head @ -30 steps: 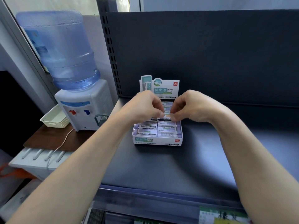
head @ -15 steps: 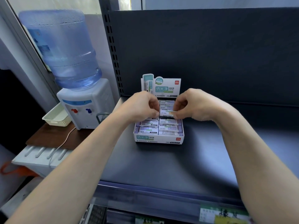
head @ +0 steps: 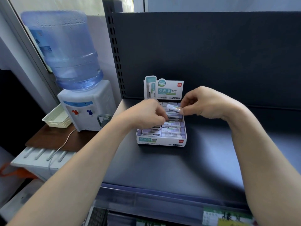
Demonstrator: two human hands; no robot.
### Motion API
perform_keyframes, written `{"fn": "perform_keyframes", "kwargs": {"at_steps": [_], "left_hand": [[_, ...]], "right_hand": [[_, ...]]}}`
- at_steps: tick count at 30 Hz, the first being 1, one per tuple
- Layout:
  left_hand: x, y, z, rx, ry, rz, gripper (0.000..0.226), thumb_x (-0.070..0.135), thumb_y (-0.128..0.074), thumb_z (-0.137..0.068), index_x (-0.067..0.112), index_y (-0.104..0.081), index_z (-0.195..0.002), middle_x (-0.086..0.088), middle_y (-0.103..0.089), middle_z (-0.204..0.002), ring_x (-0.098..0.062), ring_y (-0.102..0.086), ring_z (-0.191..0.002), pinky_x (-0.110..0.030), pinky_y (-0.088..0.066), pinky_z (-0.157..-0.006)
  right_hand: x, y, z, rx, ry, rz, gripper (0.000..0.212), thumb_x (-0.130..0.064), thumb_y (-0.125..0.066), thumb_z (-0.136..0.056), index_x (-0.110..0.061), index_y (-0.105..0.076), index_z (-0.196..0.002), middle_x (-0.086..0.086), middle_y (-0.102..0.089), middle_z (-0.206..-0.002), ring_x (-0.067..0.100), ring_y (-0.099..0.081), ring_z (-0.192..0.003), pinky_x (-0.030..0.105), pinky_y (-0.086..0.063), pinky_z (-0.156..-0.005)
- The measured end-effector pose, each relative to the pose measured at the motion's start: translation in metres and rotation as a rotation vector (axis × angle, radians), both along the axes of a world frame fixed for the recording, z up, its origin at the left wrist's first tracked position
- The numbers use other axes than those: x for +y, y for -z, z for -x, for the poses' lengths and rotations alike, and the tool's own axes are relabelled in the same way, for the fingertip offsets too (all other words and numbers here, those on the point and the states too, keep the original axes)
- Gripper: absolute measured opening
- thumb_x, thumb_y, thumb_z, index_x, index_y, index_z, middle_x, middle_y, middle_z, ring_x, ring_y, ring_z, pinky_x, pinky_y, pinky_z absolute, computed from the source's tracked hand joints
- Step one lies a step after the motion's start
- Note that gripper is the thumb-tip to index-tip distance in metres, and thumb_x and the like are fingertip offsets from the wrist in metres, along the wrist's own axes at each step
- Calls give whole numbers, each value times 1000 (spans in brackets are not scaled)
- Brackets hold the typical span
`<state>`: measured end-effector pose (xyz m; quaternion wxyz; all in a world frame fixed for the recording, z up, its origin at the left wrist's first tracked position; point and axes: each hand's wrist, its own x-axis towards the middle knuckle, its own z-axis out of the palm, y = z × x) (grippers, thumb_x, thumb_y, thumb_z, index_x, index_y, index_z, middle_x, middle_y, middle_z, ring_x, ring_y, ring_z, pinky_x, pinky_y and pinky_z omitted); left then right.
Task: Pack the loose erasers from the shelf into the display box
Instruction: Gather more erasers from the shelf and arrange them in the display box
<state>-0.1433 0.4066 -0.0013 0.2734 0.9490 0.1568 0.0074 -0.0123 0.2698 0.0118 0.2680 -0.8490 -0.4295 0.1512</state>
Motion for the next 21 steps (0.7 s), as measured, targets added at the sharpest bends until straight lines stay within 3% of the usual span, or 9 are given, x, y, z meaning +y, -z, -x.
{"fn": "perform_keyframes", "kwargs": {"at_steps": [3, 7, 10, 15, 18, 21], "left_hand": [[0, 1, -2, 47, 42, -49, 19, 30, -60, -90, 19, -74, -99, 5, -56, -92, -10, -52, -86, -22, -43, -75], [0, 2, -7, 169, 108, -166, 26, 38, -52, -93, 19, -69, -89, 4, -38, -91, -20, -33, -104, -34, -34, -92], [1, -1, -7, 211, 137, -186, 22, 41, -51, -93, 28, -68, -100, 5, -36, -92, -21, -34, -108, -33, -34, -93], [2, 4, -6, 169, 88, -110, 29, 33, -46, -97, 16, -64, -82, 6, -36, -91, -21, -32, -106, -37, -30, -98], [-1, 5, -6, 171, 78, -129, 29, 27, -43, -97, 22, -60, -74, 8, -33, -87, -21, -31, -105, -39, -30, -100], [0, 4, -5, 126, 88, -127, 24, 24, -45, -97, 20, -69, -95, 4, -39, -96, -20, -35, -105, -32, -32, -96]], "right_hand": [[0, -1, 0, 8, -14, 16, 10, -23, -75, -75, -15, -72, -79, -3, -62, -67, 10, -50, -60, 29, -43, -62], [0, -2, 2, 14, -11, 12, 8, -22, -74, -76, -14, -71, -79, -4, -62, -66, 9, -50, -59, 27, -43, -60], [-1, -3, 2, 21, -8, 15, 8, -22, -74, -75, -14, -72, -79, -3, -63, -68, 10, -52, -60, 28, -44, -62], [-2, -2, 1, 16, 2, 20, 9, -22, -75, -76, -15, -71, -78, -4, -63, -66, 9, -51, -59, 25, -42, -59], [-1, -2, 1, 10, 9, 7, 9, -22, -75, -75, -14, -71, -77, -4, -62, -66, 9, -51, -59, 26, -42, -59], [-1, -3, 3, 12, -18, 21, 9, -22, -75, -75, -15, -72, -78, -4, -63, -67, 9, -52, -60, 27, -44, -62]]}}
